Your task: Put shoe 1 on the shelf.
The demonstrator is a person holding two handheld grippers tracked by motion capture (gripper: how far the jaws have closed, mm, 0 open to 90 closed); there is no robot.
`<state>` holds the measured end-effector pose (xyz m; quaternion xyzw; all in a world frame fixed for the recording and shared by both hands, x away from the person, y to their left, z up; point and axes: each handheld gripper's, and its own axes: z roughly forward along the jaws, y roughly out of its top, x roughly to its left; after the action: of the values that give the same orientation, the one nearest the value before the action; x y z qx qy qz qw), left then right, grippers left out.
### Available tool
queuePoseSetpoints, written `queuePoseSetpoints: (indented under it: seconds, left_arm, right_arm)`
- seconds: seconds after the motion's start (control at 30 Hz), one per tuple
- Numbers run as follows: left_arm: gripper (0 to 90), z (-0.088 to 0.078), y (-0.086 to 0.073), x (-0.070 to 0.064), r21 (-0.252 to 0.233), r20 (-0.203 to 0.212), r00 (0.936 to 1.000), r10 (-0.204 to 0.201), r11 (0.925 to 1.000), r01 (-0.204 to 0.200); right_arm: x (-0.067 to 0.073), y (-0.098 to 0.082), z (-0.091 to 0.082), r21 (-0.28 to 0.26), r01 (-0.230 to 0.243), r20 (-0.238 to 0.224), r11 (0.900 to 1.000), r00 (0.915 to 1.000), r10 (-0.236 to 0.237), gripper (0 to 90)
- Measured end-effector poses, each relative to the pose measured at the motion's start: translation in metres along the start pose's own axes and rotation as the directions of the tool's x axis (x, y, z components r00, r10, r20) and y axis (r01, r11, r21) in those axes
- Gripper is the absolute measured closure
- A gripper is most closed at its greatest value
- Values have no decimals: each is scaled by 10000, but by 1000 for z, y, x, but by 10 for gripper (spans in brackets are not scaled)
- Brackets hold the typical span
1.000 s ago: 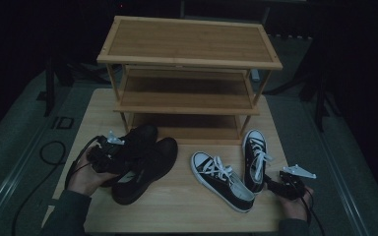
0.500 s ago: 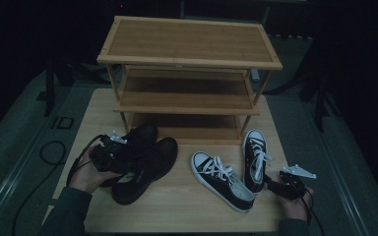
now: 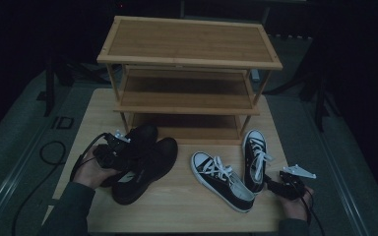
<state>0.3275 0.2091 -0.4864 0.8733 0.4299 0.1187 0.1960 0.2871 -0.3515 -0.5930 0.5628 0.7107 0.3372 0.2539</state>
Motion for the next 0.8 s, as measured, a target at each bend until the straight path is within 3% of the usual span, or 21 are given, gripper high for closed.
queuePoseSetpoints:
  seconds: [0.27, 0.5, 0.8]
  left_arm:
    - [519, 10, 5, 1, 440, 112, 9999, -60, 9990, 55]
    - [801, 11, 7, -2, 450, -114, 9999, 84, 9990, -79]
    - [824, 10, 6, -2, 305, -72, 9999, -142, 9994, 144]
  right_arm:
    - [0, 0, 0, -1, -1, -1, 10000, 10000, 1, 315]
    - [0, 0, 0, 2, 3, 4, 10000, 10000, -3, 315]
    - [0, 0, 0, 0, 2, 0, 10000, 10000, -2, 315]
